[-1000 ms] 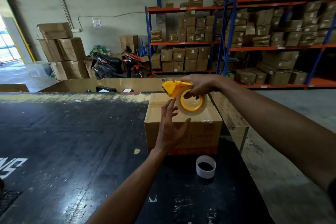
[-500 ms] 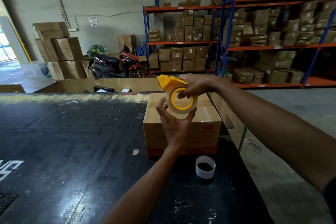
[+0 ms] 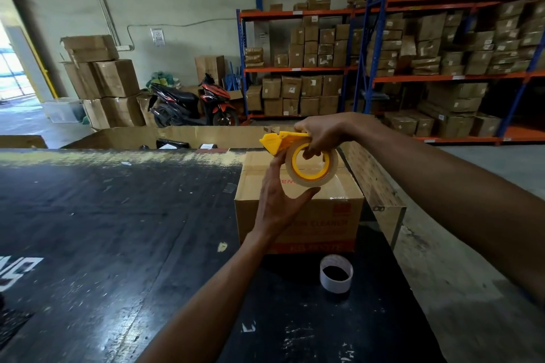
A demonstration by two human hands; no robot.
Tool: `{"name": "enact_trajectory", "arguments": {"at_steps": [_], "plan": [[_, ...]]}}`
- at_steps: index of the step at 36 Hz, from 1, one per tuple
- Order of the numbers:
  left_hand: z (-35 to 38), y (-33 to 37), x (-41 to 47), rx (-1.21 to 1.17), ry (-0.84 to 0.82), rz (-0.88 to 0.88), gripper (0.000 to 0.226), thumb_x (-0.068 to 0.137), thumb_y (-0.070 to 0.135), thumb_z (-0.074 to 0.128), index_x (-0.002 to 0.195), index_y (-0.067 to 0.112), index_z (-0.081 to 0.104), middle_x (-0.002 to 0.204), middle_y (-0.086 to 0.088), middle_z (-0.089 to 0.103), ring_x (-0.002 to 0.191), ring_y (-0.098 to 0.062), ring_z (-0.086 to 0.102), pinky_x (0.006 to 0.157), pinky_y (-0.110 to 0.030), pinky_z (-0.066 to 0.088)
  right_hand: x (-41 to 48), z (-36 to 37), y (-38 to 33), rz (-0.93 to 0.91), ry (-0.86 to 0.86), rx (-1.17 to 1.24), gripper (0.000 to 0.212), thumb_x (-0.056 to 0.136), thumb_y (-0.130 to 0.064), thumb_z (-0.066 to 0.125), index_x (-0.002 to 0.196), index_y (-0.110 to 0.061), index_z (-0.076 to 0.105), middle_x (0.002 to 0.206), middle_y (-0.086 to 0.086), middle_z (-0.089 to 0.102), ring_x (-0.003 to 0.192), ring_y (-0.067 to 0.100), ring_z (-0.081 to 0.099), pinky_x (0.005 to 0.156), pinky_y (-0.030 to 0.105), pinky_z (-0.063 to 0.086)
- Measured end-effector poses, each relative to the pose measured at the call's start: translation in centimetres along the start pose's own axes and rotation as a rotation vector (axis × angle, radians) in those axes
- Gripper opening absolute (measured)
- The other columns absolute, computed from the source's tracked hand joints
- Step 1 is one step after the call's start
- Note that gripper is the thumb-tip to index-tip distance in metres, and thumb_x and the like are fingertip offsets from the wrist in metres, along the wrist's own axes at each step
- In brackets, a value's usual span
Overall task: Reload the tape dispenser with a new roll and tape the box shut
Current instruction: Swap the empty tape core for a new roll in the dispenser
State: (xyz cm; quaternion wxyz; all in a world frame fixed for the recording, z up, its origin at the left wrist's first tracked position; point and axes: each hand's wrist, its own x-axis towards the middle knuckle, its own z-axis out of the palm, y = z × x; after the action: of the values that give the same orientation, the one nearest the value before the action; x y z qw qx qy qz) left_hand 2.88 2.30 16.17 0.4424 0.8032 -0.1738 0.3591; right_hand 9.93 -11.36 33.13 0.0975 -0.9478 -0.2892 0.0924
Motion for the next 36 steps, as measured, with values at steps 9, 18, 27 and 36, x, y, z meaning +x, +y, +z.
{"name": "enact_trajectory", "arguments": {"at_steps": [9, 18, 27, 36], "plan": [[1.7, 1.1, -0.4, -0.024, 0.310, -0.093, 0.092, 0.073, 0.036, 0.093, 0.143, 0.010, 0.040, 0.142, -0.006, 0.051, 0.130, -0.022, 0.053, 0.103, -0.049, 0.051, 0.7, 0.1, -0.4, -0.021, 0.065, 0.071, 0.037, 0.092, -0.017, 0.071, 0.124, -0.019, 0.052, 0.111, 0.007, 0.064, 0.098, 0.022, 0.067, 0.085, 0.040, 0.060], [0.0, 0.0, 0.3, -0.108, 0.117, -0.044, 0.094, 0.070, 0.026, 0.096, 0.138, 0.002, 0.035, 0.141, -0.003, 0.054, 0.131, -0.009, 0.057, 0.103, -0.033, 0.055, 0.5, 0.0, -0.3, -0.058, -0.003, 0.066, 0.044, 0.091, -0.009, 0.070, 0.129, -0.019, 0.049, 0.112, 0.004, 0.059, 0.094, 0.017, 0.062, 0.077, 0.032, 0.054], [-2.7, -0.6, 1.3, 0.001, -0.080, 0.065, 0.101, 0.075, 0.033, 0.091, 0.155, 0.007, 0.035, 0.152, -0.003, 0.051, 0.117, -0.001, 0.064, 0.101, -0.022, 0.054, 0.3, -0.4, -0.6, -0.054, 0.008, -0.002, 0.043, 0.091, -0.010, 0.070, 0.129, -0.017, 0.051, 0.114, 0.007, 0.061, 0.097, 0.019, 0.063, 0.079, 0.032, 0.056], [-1.5, -0.3, 0.6, -0.083, 0.029, -0.011, 0.094, 0.077, 0.021, 0.092, 0.150, 0.003, 0.035, 0.145, 0.004, 0.054, 0.129, 0.010, 0.054, 0.106, -0.017, 0.049, 0.4, -0.3, -1.0, -0.035, 0.016, 0.092, 0.042, 0.090, -0.017, 0.074, 0.125, -0.017, 0.051, 0.112, 0.011, 0.066, 0.099, 0.027, 0.070, 0.087, 0.043, 0.061]]}}
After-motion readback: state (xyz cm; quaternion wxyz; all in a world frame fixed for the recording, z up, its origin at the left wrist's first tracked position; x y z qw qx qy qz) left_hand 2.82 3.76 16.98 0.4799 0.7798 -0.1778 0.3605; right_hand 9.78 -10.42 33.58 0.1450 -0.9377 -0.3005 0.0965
